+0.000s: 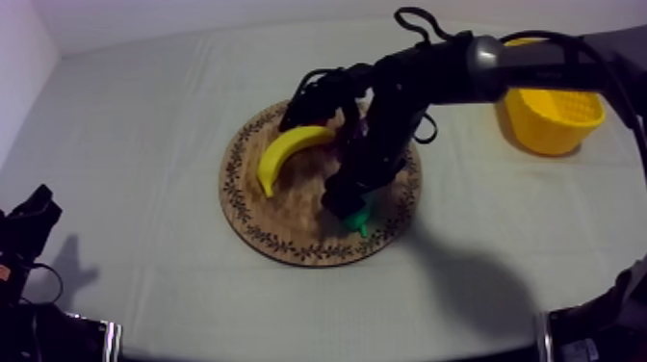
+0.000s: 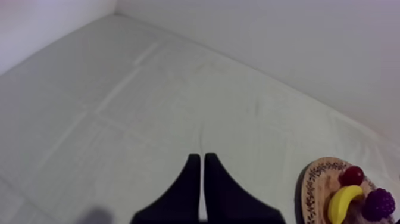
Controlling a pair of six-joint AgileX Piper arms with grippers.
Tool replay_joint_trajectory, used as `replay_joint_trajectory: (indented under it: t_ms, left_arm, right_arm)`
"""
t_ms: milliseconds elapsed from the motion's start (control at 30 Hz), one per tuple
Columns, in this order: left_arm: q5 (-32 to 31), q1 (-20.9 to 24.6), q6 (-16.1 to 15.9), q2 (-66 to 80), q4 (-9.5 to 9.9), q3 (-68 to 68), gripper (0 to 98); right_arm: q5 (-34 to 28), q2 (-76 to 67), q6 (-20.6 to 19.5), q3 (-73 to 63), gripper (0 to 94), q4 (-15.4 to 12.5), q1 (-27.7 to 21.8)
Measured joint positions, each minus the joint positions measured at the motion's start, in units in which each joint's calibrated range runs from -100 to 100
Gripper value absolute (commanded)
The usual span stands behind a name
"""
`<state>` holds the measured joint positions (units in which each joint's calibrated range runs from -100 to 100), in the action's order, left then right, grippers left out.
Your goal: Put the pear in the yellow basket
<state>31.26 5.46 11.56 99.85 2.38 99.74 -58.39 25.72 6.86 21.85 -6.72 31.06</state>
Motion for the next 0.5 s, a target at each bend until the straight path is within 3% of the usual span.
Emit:
replay_joint_trajectory:
  t_ms: [267,500]
  left_arm:
    - [0.00,0.00,0.00,0.00,0.00,0.00,0.1]
    - [0.00,0.00,0.00,0.00,0.00,0.00,0.1]
  right_arm:
    - [1.21,-2.69,-0.11,1.06,39.8,0.18,-0.07]
    - [1.55,-9.48,-1.35,2.11,40.1,2.38,-0.95]
